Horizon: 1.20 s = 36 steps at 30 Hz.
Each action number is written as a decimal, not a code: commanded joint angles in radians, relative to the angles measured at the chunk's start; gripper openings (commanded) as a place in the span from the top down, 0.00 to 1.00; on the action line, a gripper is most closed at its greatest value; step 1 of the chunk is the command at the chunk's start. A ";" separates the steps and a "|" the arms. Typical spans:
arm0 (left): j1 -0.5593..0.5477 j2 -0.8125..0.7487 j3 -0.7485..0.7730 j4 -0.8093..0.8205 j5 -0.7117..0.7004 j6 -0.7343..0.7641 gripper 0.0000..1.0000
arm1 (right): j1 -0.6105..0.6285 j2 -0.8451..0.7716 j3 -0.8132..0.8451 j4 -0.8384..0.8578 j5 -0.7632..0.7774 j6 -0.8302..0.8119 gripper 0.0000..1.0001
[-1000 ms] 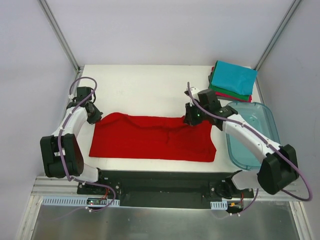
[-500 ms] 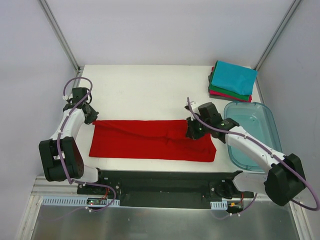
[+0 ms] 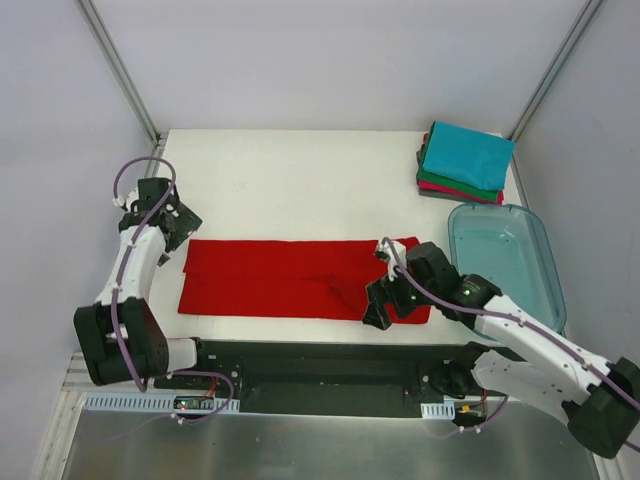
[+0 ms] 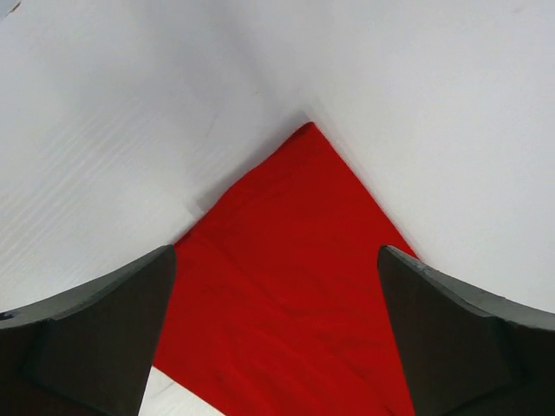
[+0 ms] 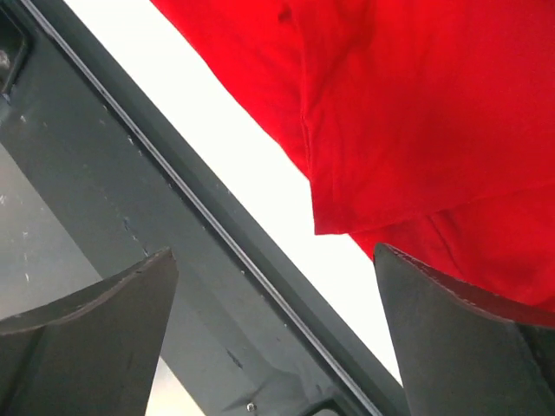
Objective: Fold and stack the t-shirts
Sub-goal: Fold the other side of the tshirt into a rectangle, then rotate the tshirt 90 degrees
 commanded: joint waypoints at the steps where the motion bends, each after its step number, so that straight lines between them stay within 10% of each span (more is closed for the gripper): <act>1: 0.006 -0.130 0.021 -0.001 0.137 -0.062 0.01 | 0.003 -0.122 -0.006 0.096 0.061 0.056 0.04; 10: -0.120 0.051 -0.049 0.171 0.511 0.006 0.01 | -0.109 0.169 0.069 0.088 0.253 0.483 0.04; 22: -0.129 0.112 -0.253 0.232 0.359 -0.020 0.01 | -0.284 0.818 0.421 0.036 0.195 0.390 0.04; 29: -0.360 0.008 -0.388 0.238 0.351 -0.196 0.01 | -0.333 1.411 1.244 -0.310 0.067 0.166 0.04; 33: -0.700 -0.035 -0.417 0.278 0.299 -0.516 0.01 | -0.382 1.868 2.207 -0.407 0.006 0.099 0.04; 36: -0.885 -0.082 -0.344 0.272 0.270 -0.534 0.01 | -0.439 1.763 1.966 -0.105 -0.185 0.292 0.04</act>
